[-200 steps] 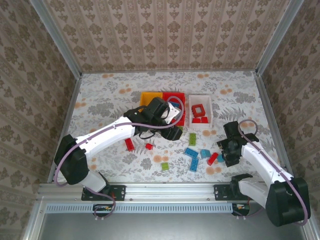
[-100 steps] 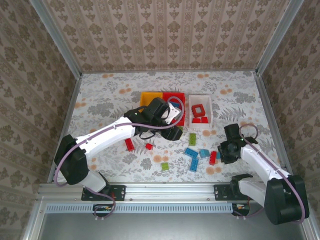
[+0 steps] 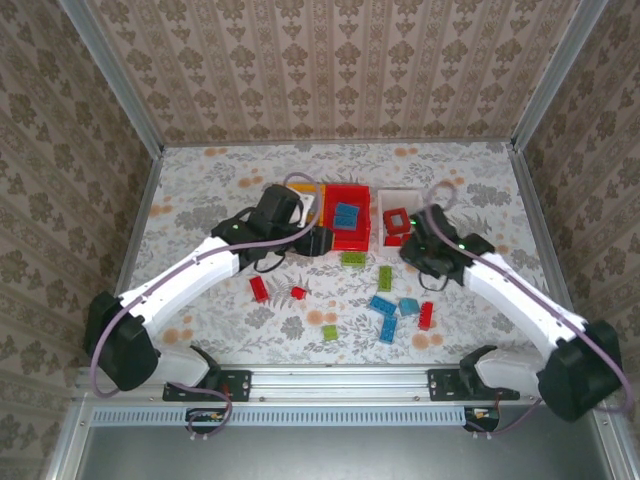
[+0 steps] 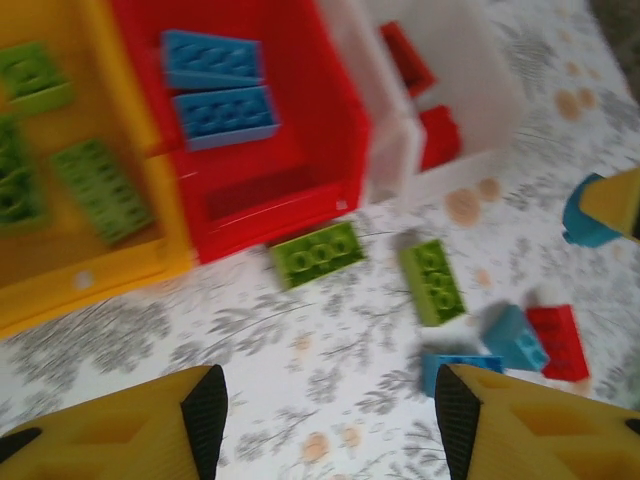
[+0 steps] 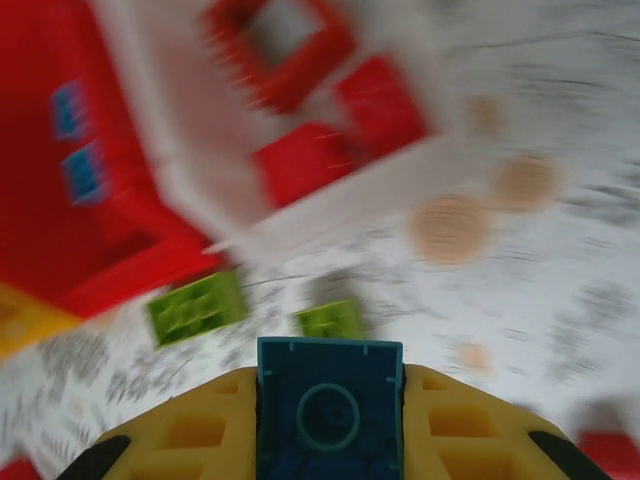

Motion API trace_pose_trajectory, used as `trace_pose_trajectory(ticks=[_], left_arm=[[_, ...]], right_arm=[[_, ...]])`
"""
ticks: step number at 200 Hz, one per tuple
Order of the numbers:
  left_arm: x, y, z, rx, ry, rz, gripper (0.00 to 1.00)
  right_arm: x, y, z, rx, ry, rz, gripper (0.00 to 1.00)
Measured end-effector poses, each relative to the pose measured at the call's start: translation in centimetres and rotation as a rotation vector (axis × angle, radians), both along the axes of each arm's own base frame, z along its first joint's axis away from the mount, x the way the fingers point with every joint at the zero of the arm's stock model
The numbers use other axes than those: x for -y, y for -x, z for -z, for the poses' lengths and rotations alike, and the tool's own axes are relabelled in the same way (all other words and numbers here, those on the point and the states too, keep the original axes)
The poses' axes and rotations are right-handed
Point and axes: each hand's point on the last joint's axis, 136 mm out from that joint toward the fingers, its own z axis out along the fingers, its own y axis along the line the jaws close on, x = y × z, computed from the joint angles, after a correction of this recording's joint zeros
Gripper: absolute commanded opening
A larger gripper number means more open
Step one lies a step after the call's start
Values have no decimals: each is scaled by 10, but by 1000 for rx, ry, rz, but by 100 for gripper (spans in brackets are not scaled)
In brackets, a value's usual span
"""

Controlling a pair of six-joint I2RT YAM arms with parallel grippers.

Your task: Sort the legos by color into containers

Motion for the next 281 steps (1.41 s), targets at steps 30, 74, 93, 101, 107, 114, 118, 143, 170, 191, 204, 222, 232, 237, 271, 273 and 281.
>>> trace_pose_trajectory(ticks=[30, 74, 93, 101, 107, 114, 118, 143, 170, 191, 204, 222, 232, 237, 271, 273, 281], left_arm=[[-41, -8, 13, -52, -4, -173, 60], [-61, -2, 14, -69, 11, -256, 60], [-63, 0, 13, -67, 18, -266, 60], [-65, 1, 13, -68, 18, -268, 60], [-65, 2, 14, -68, 18, -268, 60], [-66, 3, 15, -70, 17, -268, 60], [-66, 4, 16, -72, 15, -268, 60], [-67, 6, 19, -82, 6, -267, 61], [-66, 10, 21, -91, -3, -254, 61], [-62, 16, 23, -96, -17, -220, 62], [-58, 21, 25, -96, -27, -191, 64], [-51, 26, 30, -102, -55, -146, 66], [-44, 29, 33, -105, -72, -115, 68], [-41, 29, 35, -107, -79, -102, 69], [-15, 34, 45, -121, -120, -24, 78], [-13, 35, 46, -122, -123, -18, 78], [-5, 35, 50, -125, -134, -4, 80]], right_arm=[[-74, -40, -5, 49, 59, -243, 20], [-110, -82, 18, 41, 114, -328, 21], [-119, -96, 26, 33, 128, -346, 23], [-123, -102, 27, 35, 130, -350, 23], [-126, -105, 28, 36, 131, -352, 23], [-130, -111, 28, 36, 132, -352, 24], [-131, -113, 29, 34, 132, -353, 24], [-136, -120, 37, 14, 142, -353, 32], [-132, -115, 50, -31, 164, -350, 46], [-131, -114, 51, -39, 171, -351, 52], [-130, -114, 51, -40, 176, -352, 54], [-129, -113, 50, -39, 178, -352, 54], [-129, -113, 46, -32, 176, -352, 54], [-128, -113, 43, -29, 176, -353, 55], [-113, -97, 0, 70, 165, -354, 70], [-111, -95, -4, 78, 163, -354, 71], [-105, -88, -15, 112, 156, -361, 74]])
